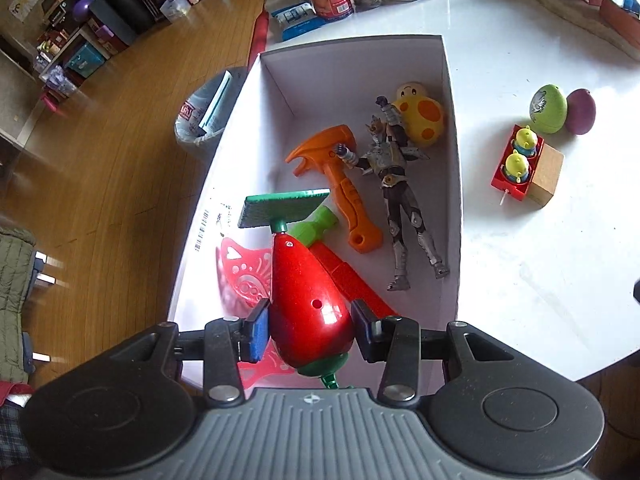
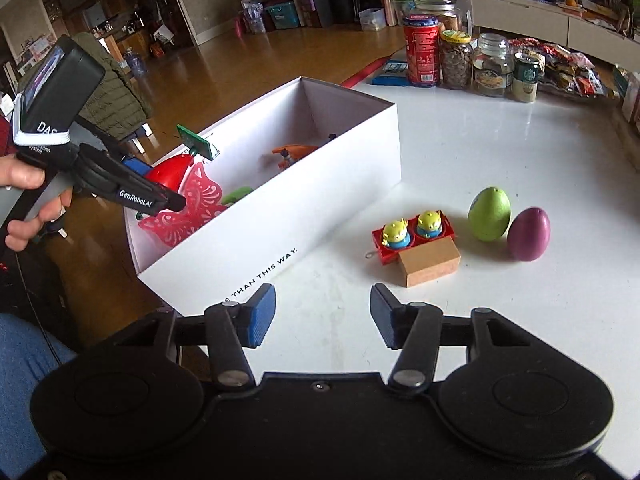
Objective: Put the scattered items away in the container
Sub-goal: 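Lower the red strawberry into the box and open the left tool, then withdraw the left tool from the box while the right tool moves to the purple egg, then close the right tool around the purple egg, then lift the purple egg with the right tool while the left tool approaches the wooden block, then grasp the wooden block with the left tool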
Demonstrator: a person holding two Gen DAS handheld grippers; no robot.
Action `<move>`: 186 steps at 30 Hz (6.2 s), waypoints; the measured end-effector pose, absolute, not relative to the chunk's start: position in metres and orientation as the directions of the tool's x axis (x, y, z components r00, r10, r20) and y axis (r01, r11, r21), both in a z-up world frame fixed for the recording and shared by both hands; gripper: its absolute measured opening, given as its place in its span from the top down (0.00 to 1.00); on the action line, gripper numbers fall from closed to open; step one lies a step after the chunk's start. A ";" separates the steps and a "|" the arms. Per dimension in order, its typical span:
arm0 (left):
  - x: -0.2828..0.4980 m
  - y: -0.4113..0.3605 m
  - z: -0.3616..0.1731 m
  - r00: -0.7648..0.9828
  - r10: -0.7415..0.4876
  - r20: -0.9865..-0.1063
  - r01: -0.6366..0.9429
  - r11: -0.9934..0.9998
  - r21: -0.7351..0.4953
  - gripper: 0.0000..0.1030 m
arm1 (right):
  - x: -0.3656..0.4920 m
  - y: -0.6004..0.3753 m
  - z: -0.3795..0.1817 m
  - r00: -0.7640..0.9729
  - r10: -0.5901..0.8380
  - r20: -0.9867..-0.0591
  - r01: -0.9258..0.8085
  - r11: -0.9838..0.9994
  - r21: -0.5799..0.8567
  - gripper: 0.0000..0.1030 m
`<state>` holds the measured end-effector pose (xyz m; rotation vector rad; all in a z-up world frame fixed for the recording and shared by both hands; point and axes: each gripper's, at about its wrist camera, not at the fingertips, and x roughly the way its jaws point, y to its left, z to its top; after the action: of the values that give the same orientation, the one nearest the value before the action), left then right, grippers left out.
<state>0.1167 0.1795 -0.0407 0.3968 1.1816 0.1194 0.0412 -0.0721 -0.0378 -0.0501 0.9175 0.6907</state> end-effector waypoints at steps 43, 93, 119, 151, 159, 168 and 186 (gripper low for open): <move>0.106 0.108 -0.024 0.448 0.258 -0.856 0.057 0.947 0.315 0.18 | 0.036 -0.150 -0.038 0.468 0.533 -0.705 -0.472 0.825 0.311 0.48; 0.137 -0.040 -0.149 0.371 0.021 -0.928 0.089 0.994 0.058 0.11 | 0.186 -0.152 -0.110 0.520 0.303 -0.799 -0.555 0.830 -0.046 0.38; 0.150 -0.055 -0.155 0.393 0.044 -0.919 0.117 0.988 0.097 0.11 | 0.186 -0.191 -0.118 0.431 0.257 -0.865 -0.465 0.885 0.031 0.52; 0.215 -0.094 -0.160 0.460 -0.016 -0.888 0.145 0.988 0.058 0.08 | 0.164 -0.287 -0.115 0.412 0.250 -0.876 -0.341 0.934 0.106 0.52; 0.223 -0.049 -0.154 0.487 0.097 -0.868 0.036 0.991 0.131 0.06 | 0.163 -0.282 -0.115 0.405 0.270 -0.874 -0.358 0.926 0.120 0.52; 0.227 -0.088 -0.175 0.483 0.148 -0.863 0.130 0.963 0.238 0.01 | 0.162 -0.288 -0.113 0.406 0.277 -0.871 -0.343 0.930 0.136 0.52; 0.237 -0.064 -0.165 0.338 -0.125 -0.933 -0.025 0.990 -0.142 0.01 | 0.164 -0.300 -0.099 0.444 0.284 -0.850 -0.307 0.939 0.154 0.52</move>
<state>0.2367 -0.0639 -0.1651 -0.1394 1.2259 -0.0649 0.1639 -0.3002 -0.0985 -0.0240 1.0482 0.3664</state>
